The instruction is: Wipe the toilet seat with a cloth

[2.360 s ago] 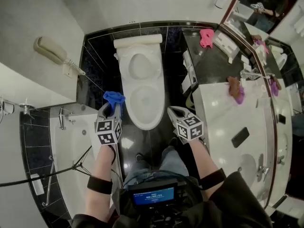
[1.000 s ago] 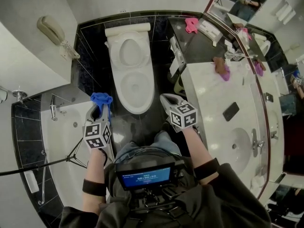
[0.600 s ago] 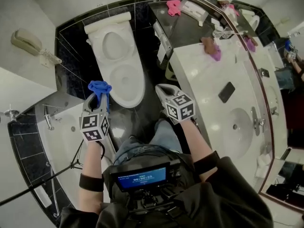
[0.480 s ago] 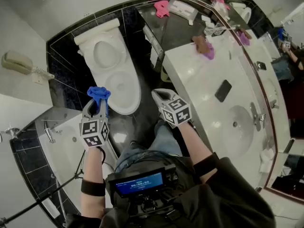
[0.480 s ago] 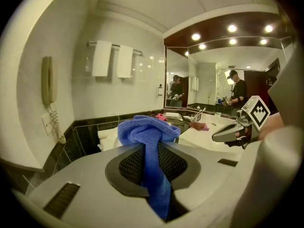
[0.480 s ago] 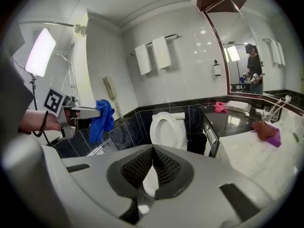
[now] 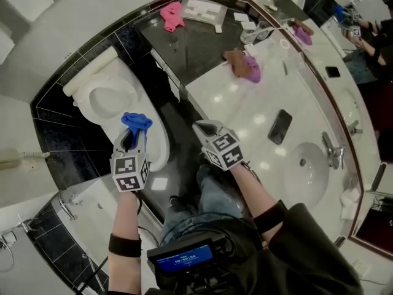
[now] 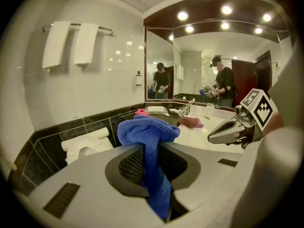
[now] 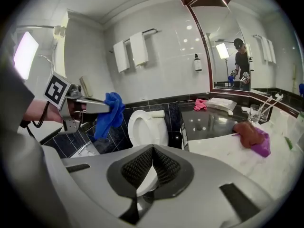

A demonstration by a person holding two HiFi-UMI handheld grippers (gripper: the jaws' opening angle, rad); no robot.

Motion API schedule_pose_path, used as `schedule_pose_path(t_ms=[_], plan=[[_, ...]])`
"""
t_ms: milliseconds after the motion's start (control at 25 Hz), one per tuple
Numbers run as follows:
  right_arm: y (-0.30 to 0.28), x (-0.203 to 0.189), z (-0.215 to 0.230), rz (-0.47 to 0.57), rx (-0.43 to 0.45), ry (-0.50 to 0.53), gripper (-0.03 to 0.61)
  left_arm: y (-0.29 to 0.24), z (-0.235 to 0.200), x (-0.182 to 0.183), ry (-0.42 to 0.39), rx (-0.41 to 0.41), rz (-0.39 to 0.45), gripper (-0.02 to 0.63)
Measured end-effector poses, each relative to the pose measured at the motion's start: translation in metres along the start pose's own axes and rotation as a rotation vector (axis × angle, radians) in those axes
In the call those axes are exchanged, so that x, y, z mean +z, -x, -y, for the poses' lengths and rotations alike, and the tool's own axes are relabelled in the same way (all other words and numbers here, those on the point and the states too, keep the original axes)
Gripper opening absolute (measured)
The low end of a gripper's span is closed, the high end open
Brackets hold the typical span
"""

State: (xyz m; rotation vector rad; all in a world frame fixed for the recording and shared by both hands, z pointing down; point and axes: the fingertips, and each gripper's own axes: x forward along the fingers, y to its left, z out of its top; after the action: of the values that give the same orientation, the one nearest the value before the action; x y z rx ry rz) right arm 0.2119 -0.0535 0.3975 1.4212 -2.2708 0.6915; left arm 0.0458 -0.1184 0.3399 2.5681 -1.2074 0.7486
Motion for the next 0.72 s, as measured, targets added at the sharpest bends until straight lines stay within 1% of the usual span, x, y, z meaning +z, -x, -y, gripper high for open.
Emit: schedule_pose_path(t_ms=[280, 480, 560, 720], plan=[[-0.022, 0.01, 0.093, 0.006, -0.043, -0.03, 0.003, -0.146, 0.052, 0.034, -0.116, -0.155, -0.124, 0.074], [-0.041, 0.01, 0.141, -0.003, -0.055, -0.071, 0.003, -0.241, 0.083, 0.046, -0.214, -0.25, -0.201, 0.074], [-0.048, 0.008, 0.155, -0.006, -0.056, -0.085, 0.003, -0.273, 0.093, 0.047, -0.25, -0.277, -0.226, 0.074], [-0.056, 0.002, 0.177, -0.013, -0.058, -0.114, 0.003, -0.322, 0.111, 0.037, -0.312, -0.327, -0.318, 0.074]])
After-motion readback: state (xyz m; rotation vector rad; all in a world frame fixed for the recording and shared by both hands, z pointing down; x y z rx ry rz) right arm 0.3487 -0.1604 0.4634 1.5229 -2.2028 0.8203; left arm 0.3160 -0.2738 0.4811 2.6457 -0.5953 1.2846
